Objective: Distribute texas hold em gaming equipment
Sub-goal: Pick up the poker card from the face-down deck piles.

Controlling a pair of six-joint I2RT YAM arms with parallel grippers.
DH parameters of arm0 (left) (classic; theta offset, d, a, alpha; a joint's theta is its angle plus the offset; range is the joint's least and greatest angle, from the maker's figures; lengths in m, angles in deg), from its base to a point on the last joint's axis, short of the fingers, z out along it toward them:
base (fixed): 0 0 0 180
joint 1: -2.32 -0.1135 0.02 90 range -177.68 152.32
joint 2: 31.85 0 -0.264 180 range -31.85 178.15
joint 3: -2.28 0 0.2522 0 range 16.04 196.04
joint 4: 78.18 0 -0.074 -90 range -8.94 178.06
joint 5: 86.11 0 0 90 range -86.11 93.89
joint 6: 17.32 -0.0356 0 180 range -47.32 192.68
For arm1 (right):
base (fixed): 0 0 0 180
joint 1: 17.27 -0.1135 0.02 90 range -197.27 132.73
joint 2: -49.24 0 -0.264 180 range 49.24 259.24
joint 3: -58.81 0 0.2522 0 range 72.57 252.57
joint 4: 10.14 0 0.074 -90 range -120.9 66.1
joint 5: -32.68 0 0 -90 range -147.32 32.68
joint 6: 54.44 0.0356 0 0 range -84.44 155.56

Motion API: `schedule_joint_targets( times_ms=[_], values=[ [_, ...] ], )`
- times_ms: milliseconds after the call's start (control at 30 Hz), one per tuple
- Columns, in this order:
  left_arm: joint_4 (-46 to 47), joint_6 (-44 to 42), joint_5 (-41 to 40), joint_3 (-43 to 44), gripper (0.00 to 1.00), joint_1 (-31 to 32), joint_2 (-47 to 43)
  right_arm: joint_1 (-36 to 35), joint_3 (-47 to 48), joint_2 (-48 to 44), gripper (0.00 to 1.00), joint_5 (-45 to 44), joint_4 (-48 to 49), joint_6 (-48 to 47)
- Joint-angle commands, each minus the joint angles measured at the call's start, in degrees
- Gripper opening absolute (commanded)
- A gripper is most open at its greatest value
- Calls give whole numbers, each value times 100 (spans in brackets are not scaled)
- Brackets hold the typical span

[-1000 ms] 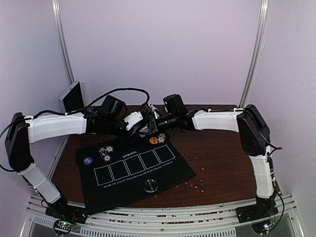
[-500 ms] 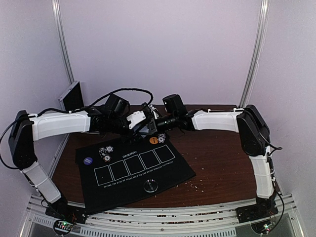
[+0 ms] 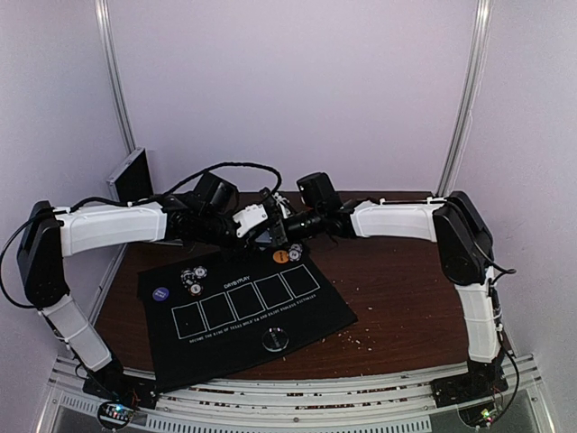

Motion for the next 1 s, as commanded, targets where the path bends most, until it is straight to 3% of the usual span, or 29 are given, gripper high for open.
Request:
schedule_joint_targets(
  times_ms=[0, 333, 967],
  values=[
    [110, 65, -45, 27, 53, -64, -67, 23, 19, -338, 31, -71, -401, -255],
    [-59, 221, 60, -67, 52, -65, -22, 137, -47, -478, 53, 43, -407, -358],
    [-200, 405, 402, -166, 52, -193, -8, 366, -229, -822, 56, 132, -609, -890]
  ],
)
